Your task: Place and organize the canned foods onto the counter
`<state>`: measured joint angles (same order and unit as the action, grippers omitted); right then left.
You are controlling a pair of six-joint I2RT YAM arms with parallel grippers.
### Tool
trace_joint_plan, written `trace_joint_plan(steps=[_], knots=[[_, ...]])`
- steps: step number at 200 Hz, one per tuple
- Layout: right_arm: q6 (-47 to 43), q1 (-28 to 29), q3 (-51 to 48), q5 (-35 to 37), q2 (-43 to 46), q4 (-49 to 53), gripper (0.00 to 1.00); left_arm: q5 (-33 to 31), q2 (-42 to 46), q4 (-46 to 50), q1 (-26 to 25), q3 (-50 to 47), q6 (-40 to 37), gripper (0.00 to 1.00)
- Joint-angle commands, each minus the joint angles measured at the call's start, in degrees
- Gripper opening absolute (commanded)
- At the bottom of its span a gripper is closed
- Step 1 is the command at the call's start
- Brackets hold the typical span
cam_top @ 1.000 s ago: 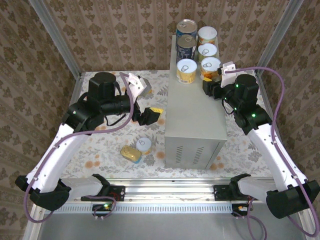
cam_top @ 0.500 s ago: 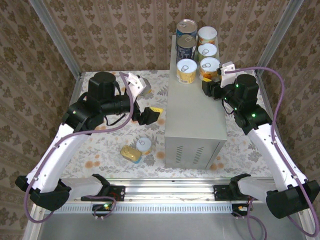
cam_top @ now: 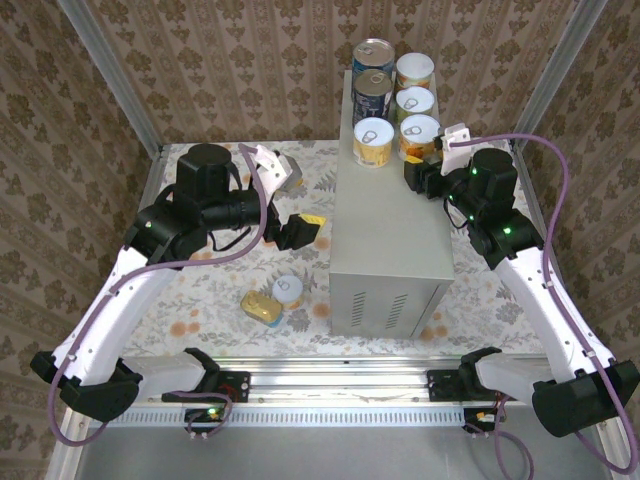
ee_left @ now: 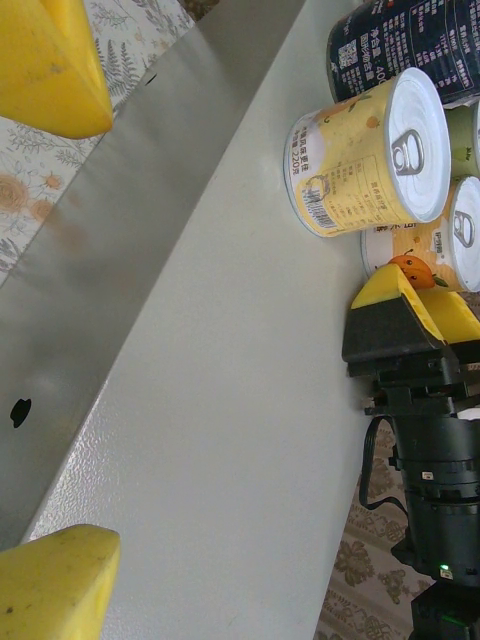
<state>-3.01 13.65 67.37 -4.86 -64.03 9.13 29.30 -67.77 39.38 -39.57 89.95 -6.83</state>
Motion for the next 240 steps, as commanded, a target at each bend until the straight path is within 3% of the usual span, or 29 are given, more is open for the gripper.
trace_joint_plan(steps=[1, 71, 104, 133, 164, 240], knots=[[-0.1, 0.0, -0.6, -1.6, -0.8, 2.0, 0.68, 0.6, -0.1, -0.9, 0.5, -0.6, -0.3, 1.0], [0.1, 0.0, -0.5, -0.8, -0.2, 1.9, 0.75, 0.5, -0.6, -0.9, 0.7, -0.4, -0.2, 1.0], [1.7, -0.3, -0.8, 1.3, 2.1, 2.9, 0.91, 0.5, -0.8, -1.3, 0.9, -0.2, 0.4, 1.0], [4.3, -1.4, -1.5, 2.9, 6.0, 5.2, 1.0, 0.4, -1.4, -1.8, 1.6, 0.2, 1.5, 1.0], [8.8, -3.8, -1.2, 7.9, 10.0, 11.7, 1.0, -0.4, -1.6, -3.9, 2.5, -1.1, 3.5, 1.0], [14.4, -9.1, -0.2, 10.0, 14.8, 19.3, 1.0, -6.4, -2.1, -2.6, 4.7, -4.3, 8.4, 1.0]])
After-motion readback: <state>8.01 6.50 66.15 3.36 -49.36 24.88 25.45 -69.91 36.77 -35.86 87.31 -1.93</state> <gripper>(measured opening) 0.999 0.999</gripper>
